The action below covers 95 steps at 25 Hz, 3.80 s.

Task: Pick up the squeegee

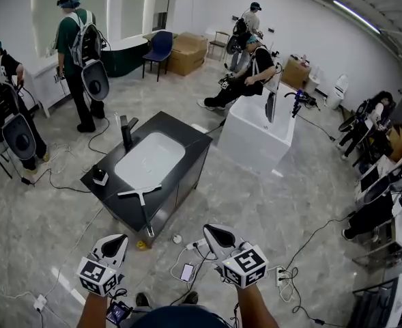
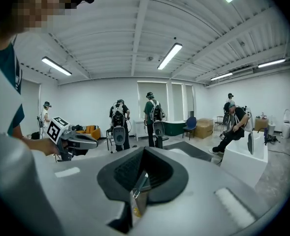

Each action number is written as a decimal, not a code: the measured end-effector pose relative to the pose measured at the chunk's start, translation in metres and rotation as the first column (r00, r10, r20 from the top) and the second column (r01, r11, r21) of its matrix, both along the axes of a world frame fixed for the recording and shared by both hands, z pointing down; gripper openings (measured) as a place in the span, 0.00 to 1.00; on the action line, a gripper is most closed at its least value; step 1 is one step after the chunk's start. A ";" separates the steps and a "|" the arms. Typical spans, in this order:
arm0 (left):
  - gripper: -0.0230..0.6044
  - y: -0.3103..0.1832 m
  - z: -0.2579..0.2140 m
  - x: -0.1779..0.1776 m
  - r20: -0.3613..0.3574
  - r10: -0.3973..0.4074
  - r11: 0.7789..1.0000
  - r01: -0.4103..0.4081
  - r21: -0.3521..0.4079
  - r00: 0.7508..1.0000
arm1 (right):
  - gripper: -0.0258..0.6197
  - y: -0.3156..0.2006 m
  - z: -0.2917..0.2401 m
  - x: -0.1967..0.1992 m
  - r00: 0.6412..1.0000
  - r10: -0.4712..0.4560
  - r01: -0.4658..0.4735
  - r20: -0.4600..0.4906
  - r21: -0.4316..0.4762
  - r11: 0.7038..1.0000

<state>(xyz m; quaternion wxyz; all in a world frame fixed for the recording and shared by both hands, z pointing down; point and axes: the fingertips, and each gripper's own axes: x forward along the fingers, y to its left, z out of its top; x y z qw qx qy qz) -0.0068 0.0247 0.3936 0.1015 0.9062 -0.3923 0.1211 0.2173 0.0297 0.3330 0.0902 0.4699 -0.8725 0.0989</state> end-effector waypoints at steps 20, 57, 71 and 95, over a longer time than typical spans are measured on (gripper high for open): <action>0.05 -0.001 0.061 0.007 0.012 -0.034 0.993 0.035 -0.116 0.999 | 0.05 -0.022 0.072 -0.002 0.996 -0.054 0.063 0.070 -0.141 0.988; 0.05 -0.183 0.089 -0.116 0.040 -0.025 0.993 0.030 -0.115 0.999 | 0.05 -0.202 0.136 -0.114 0.999 -0.005 0.014 0.038 -0.235 0.972; 0.05 -0.196 0.133 -0.138 0.034 -0.069 0.980 0.074 -0.187 0.997 | 0.05 -0.230 0.200 -0.149 0.998 -0.053 0.065 0.043 -0.343 0.937; 0.05 -0.229 0.192 -0.087 0.011 -0.013 0.963 0.016 -0.268 1.000 | 0.05 -0.279 0.299 -0.154 0.996 -0.070 0.089 0.058 -0.482 0.871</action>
